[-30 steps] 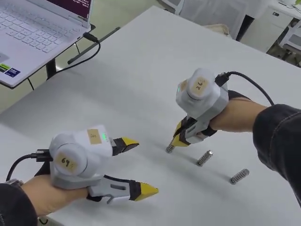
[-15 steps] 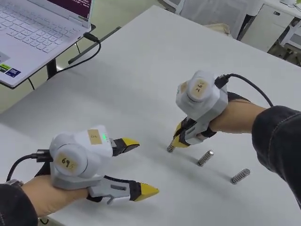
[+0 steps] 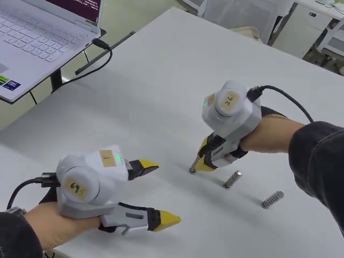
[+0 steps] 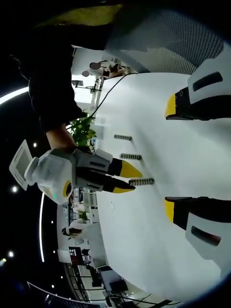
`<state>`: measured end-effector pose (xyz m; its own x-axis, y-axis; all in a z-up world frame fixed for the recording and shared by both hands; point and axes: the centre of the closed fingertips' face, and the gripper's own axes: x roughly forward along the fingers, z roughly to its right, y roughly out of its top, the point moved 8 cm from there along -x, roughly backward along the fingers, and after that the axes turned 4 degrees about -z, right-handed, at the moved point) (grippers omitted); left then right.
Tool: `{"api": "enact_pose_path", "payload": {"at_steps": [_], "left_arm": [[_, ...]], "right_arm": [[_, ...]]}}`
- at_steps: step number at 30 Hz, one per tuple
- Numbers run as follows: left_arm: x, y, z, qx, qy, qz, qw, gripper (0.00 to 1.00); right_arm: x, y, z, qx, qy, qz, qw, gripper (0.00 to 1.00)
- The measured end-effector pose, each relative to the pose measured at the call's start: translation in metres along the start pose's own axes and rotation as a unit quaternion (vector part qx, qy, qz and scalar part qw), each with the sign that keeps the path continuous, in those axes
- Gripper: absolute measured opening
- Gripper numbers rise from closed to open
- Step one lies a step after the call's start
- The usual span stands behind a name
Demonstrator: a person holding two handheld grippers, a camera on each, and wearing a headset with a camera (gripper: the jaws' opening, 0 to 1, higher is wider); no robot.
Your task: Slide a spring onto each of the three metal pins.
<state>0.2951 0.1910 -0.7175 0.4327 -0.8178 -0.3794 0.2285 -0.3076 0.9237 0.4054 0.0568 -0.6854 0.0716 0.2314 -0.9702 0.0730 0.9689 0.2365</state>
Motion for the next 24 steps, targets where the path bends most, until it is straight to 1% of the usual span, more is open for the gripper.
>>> {"api": "enact_pose_path", "payload": {"at_steps": [4,6,8,9,11,13,14,15,16,17,19,22,24], "left_arm": [[0.0,0.001,0.0,0.001,0.0,-0.001,1.0,0.6],[0.001,0.003,0.0,0.003,-0.001,-0.003,1.0,0.6],[0.001,0.004,0.0,0.005,-0.001,-0.004,1.0,0.6],[0.001,0.005,0.0,0.005,0.0,-0.005,1.0,0.6],[0.001,0.006,-0.001,0.006,0.001,-0.006,1.0,0.6],[0.001,0.008,-0.001,0.009,0.003,-0.008,0.9999,0.6],[0.001,0.009,-0.001,0.009,0.003,-0.009,0.9999,0.6],[0.001,0.01,-0.001,0.009,0.003,-0.009,0.9999,0.6],[0.001,0.011,-0.002,0.01,0.004,-0.01,0.9999,0.6],[0.002,0.012,-0.002,0.012,0.005,-0.013,0.9998,0.6],[0.001,0.015,-0.002,0.014,0.005,-0.013,0.9998,0.6],[0.002,0.018,-0.002,0.018,0.006,-0.015,0.9997,0.6],[0.003,0.02,-0.003,0.019,0.006,-0.017,0.9997,0.6]], "right_arm": [[-0.005,-0.004,0.0,0.005,-0.004,0.007,1.0,0.22],[-0.009,-0.005,0.0,0.013,-0.01,0.017,0.9997,0.24],[-0.014,-0.007,0.001,0.023,-0.012,0.031,0.9992,0.25],[-0.017,-0.008,0.001,0.033,-0.016,0.043,0.9984,0.25],[-0.022,-0.012,0.002,0.038,-0.023,0.052,0.9977,0.27],[-0.026,-0.014,0.003,0.049,-0.03,0.067,0.9961,0.28],[-0.029,-0.016,0.002,0.058,-0.033,0.079,0.9946,0.29],[-0.03,-0.017,0.002,0.061,-0.034,0.082,0.9942,0.3],[-0.034,-0.021,0.003,0.071,-0.038,0.093,0.9924,0.3],[-0.036,-0.022,0.003,0.077,-0.041,0.102,0.991,0.3],[-0.042,-0.026,0.003,0.094,-0.049,0.124,0.9866,0.32],[-0.048,-0.037,0.003,0.104,-0.059,0.133,0.9839,0.34],[-0.053,-0.043,0.003,0.118,-0.068,0.15,0.9792,0.34]]}}
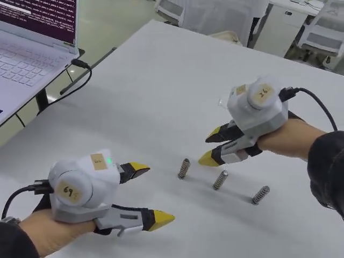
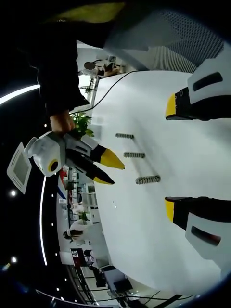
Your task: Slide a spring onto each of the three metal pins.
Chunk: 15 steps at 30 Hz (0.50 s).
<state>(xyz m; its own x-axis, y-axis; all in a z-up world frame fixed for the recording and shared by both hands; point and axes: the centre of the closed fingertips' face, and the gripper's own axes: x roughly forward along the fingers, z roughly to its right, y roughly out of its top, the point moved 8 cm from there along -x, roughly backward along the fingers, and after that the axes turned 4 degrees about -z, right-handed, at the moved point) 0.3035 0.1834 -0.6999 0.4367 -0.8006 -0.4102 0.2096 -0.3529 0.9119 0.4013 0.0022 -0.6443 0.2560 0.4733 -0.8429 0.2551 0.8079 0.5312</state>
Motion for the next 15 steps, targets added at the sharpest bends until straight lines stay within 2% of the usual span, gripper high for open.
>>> {"api": "enact_pose_path", "payload": {"at_steps": [4,5,9,15], "left_arm": [[0.002,0.005,0.0,0.004,-0.001,-0.002,1.0,0.6],[0.003,0.007,-0.001,0.006,0.0,-0.003,1.0,0.6],[0.005,0.012,-0.001,0.008,0.0,-0.004,1.0,0.61],[0.006,0.02,-0.002,0.008,0.002,-0.004,1.0,0.61]], "right_arm": [[-0.015,-0.008,0.002,0.024,-0.019,0.029,0.9991,0.36],[-0.02,-0.01,0.002,0.034,-0.023,0.044,0.9982,0.37],[-0.037,-0.019,0.003,0.048,-0.044,0.069,0.9955,0.4],[-0.065,-0.038,0.004,0.087,-0.081,0.112,0.9866,0.44]]}}
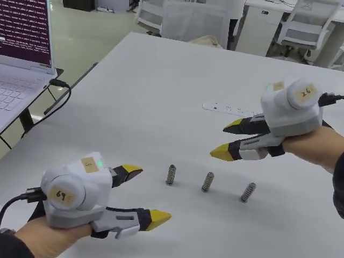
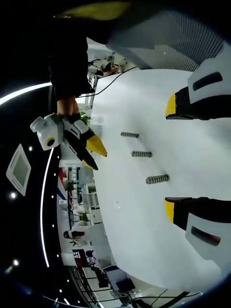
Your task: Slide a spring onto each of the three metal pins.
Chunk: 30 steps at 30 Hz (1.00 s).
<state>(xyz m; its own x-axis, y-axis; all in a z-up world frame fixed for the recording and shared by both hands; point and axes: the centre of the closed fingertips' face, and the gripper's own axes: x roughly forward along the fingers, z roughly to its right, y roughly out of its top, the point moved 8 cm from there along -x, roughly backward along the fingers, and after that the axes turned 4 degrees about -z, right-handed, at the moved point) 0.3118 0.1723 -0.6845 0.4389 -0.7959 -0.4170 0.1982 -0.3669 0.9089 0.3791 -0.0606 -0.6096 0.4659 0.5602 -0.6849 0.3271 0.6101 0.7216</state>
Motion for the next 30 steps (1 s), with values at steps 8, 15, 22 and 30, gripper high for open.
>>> {"api": "enact_pose_path", "payload": {"at_steps": [8,15,22,30], "left_arm": [[0.001,0.005,0.003,-0.003,0.003,-0.003,1.0,0.62],[0.004,0.008,0.007,-0.005,0.0,-0.002,1.0,0.62],[0.001,0.005,0.012,-0.012,0.001,-0.003,0.9999,0.63],[-0.005,0.005,0.017,-0.024,0.009,0.005,0.9997,0.65]], "right_arm": [[-0.041,-0.034,0.002,0.052,-0.041,0.044,0.9968,0.5],[-0.059,-0.06,-0.013,0.068,-0.057,0.058,0.9944,0.54],[-0.071,-0.082,-0.037,0.087,-0.069,0.071,0.9913,0.59],[-0.074,-0.108,-0.058,0.126,-0.081,0.082,0.9853,0.68]]}}
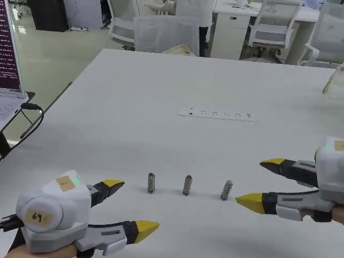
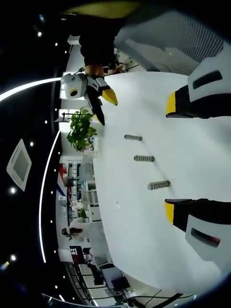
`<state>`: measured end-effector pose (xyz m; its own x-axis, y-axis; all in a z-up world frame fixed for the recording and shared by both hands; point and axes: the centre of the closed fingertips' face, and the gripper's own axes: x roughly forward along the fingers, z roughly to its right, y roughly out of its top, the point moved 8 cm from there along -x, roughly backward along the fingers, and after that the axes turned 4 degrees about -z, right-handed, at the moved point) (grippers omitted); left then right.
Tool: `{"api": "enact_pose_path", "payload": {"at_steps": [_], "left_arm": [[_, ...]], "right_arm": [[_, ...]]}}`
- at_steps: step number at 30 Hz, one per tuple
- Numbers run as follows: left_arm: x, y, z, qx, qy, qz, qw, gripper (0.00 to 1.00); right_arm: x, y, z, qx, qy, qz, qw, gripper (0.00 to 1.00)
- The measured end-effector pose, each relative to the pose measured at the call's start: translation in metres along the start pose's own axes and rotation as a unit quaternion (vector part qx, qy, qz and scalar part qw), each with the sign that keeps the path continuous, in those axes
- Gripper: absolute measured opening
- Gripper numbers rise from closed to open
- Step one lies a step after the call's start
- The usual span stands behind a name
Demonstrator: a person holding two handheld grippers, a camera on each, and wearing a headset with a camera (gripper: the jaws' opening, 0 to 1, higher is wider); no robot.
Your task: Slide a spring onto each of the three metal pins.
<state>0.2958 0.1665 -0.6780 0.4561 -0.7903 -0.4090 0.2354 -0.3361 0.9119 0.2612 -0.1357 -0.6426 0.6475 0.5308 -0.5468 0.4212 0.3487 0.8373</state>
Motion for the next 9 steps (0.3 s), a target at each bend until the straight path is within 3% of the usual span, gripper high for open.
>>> {"api": "enact_pose_path", "payload": {"at_steps": [6,9], "left_arm": [[-0.002,-0.003,0.005,-0.007,0.0,-0.001,1.0,0.66],[-0.003,-0.005,0.005,-0.009,0.002,-0.002,1.0,0.66]], "right_arm": [[-0.003,-0.008,-0.009,0.014,-0.011,0.018,0.9997,0.74],[0.001,-0.021,-0.013,0.016,-0.015,0.012,0.9997,0.76]]}}
